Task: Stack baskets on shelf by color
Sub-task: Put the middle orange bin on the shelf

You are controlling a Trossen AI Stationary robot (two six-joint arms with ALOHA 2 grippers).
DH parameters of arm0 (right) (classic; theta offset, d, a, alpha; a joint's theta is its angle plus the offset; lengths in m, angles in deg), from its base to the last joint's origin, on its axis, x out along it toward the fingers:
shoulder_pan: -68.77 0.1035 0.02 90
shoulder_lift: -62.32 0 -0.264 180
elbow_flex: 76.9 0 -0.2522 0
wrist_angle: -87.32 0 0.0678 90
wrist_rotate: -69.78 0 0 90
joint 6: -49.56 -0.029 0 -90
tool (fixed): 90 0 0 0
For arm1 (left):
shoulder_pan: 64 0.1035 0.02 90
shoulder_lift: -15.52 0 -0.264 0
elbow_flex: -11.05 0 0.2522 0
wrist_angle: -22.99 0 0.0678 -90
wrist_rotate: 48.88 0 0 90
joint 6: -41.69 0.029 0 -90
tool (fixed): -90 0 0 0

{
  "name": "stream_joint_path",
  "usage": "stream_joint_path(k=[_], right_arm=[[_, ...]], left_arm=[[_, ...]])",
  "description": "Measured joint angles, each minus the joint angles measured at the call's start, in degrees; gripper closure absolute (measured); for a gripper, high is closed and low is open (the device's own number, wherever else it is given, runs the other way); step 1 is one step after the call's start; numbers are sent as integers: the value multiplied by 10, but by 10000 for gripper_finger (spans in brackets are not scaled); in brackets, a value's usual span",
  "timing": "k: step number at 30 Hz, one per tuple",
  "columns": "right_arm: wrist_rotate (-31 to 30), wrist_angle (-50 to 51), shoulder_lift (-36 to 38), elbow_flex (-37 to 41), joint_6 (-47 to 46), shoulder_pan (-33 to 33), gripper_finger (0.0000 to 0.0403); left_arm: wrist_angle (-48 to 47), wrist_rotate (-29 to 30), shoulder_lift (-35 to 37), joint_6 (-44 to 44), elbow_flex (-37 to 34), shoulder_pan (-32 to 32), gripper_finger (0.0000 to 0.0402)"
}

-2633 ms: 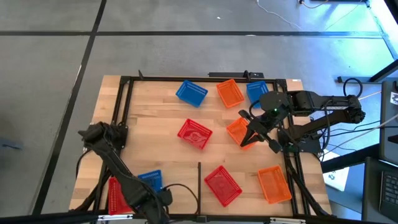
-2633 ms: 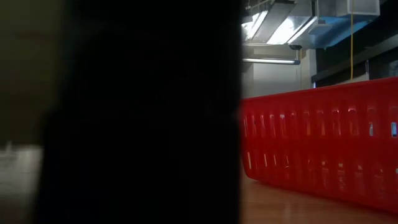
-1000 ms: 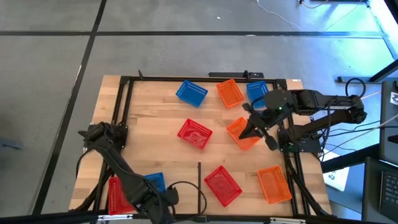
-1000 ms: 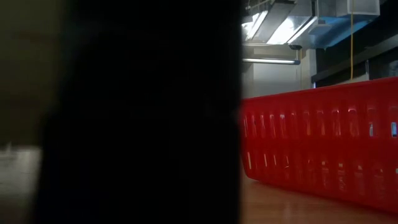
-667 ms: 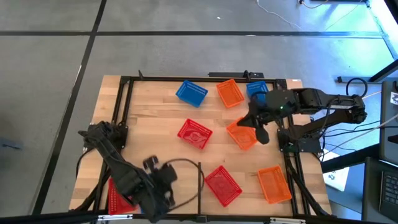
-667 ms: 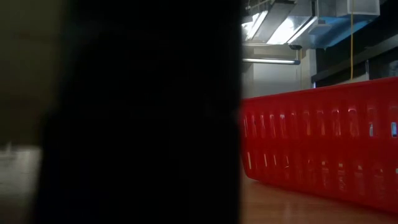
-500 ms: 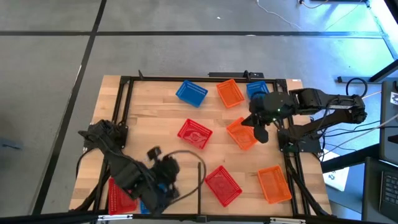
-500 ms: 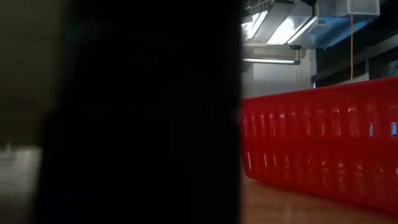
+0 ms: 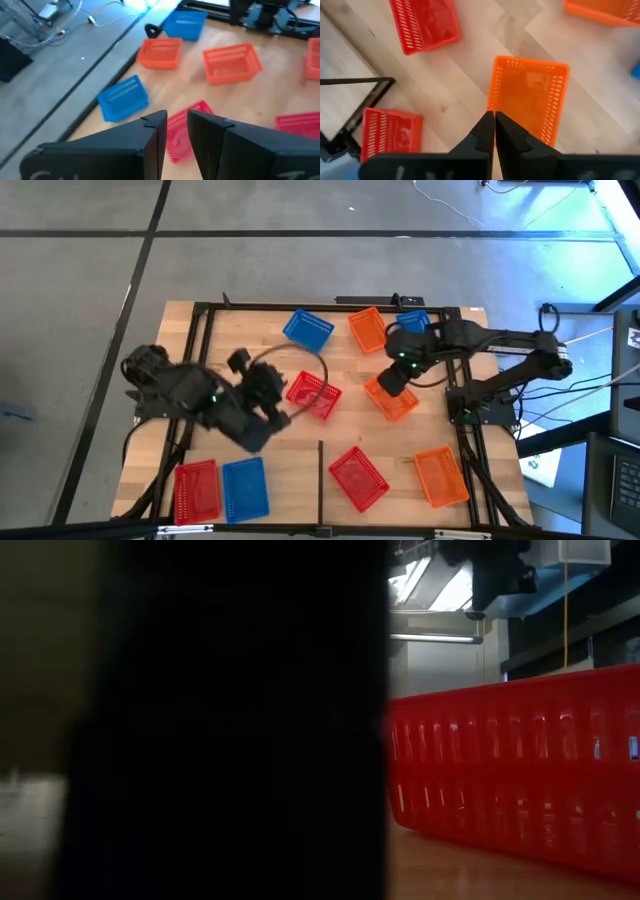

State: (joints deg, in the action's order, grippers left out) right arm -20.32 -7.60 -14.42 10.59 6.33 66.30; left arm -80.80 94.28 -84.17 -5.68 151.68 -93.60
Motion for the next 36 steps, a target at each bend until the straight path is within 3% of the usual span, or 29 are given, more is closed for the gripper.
stream_joint_path(k=[6,20,29,36], right_arm=[[17,18,-45,0,17,-1,393],[28,33,-170,0,48,-2,283],[80,-27,-235,0,75,-6,279],[93,16,-270,0,46,-6,279]], left_arm=[[0,1,57,34,0,48,333],[0,-3,107,55,0,62,334],[0,-8,106,75,0,60,334],[0,-8,106,75,0,60,334]])
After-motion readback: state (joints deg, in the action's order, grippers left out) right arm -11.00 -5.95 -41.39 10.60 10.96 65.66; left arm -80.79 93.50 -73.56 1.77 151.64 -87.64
